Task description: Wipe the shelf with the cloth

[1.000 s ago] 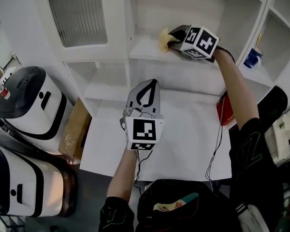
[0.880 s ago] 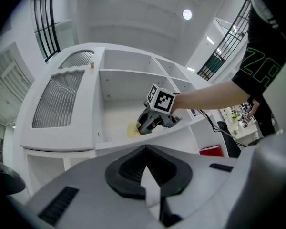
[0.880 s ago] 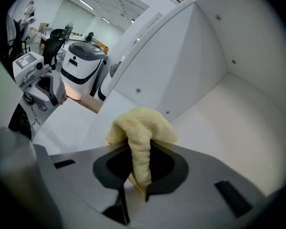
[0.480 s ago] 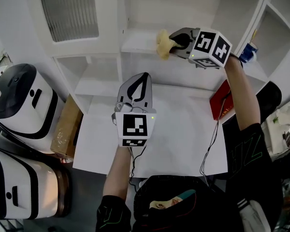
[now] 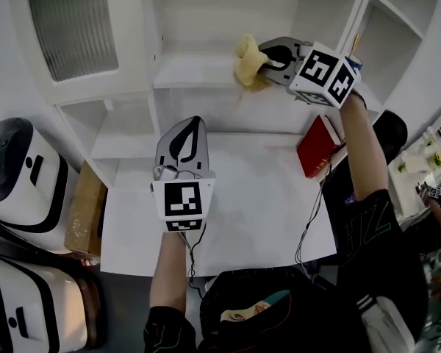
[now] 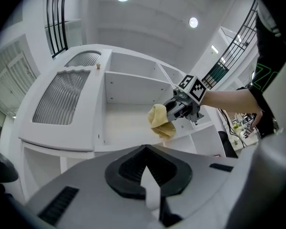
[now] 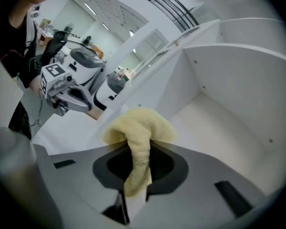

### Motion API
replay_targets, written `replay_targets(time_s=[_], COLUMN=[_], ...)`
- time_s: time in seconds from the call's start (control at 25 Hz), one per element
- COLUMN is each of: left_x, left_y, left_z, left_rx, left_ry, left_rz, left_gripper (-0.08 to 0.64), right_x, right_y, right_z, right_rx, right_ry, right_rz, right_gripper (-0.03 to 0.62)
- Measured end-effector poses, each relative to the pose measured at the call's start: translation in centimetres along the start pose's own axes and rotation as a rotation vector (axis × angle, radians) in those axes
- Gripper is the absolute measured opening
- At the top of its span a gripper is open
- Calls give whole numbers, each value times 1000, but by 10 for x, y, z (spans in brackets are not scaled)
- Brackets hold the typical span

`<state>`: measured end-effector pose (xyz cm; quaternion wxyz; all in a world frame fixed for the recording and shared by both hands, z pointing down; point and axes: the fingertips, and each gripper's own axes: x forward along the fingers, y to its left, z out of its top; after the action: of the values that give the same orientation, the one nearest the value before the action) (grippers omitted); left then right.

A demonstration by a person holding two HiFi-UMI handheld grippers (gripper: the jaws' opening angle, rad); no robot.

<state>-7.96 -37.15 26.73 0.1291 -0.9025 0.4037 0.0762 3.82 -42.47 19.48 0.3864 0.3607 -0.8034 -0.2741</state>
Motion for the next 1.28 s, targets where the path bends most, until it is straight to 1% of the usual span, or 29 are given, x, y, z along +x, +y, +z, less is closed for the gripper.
replay_targets(time_s=[0.12, 0.2, 0.24, 0.32, 0.44, 0.56, 0.68, 0.8, 0.88, 0.96, 1.08, 1.28], left_x=[1, 0, -1, -4, -7, -12, -17, -19, -20, -21, -20, -12], left_y=[-3, -8, -9, -8, -9, -13, -11, -13, -16, -18, -23, -36], left_z=[3, 1, 0, -1, -1, -3, -1, 1, 0, -3, -8, -15], left_rx=[-20, -32, -35, -37, -40, -56, -71, -68, -74, -82, -86, -106], left_ry=[-16, -20, -20, -21, -18, -12, -18, -22, -20, -15, -3, 12], left_rz=[8, -3, -6, -2, 3, 6, 12, 10, 6, 1, -8, -27], left_gripper=[0, 0, 0, 0, 0, 0, 0, 0, 0, 0, 0, 0], right_x=[-16, -21, -19, -6, 7, 8, 9, 10, 12, 10, 3, -13], right_y=[-41, -55, -58, -61, -66, -64, -63, -53, -44, -35, -25, -13], right_z=[-29, -51, -60, -72, -91, -107, -118, -123, -121, -121, -119, -114], right_rx=[41, 47, 45, 50, 89, 68, 56, 92, 86, 59, -20, -75], right_ry=[118, 217, 263, 342, 444, 549, 608, 606, 592, 610, 641, 641], right_rz=[-162, -236, -255, -267, -295, -300, -292, -244, -208, -191, -184, -165], right_gripper=[61, 61, 61, 61, 61, 61, 61, 61, 61, 61, 61, 60])
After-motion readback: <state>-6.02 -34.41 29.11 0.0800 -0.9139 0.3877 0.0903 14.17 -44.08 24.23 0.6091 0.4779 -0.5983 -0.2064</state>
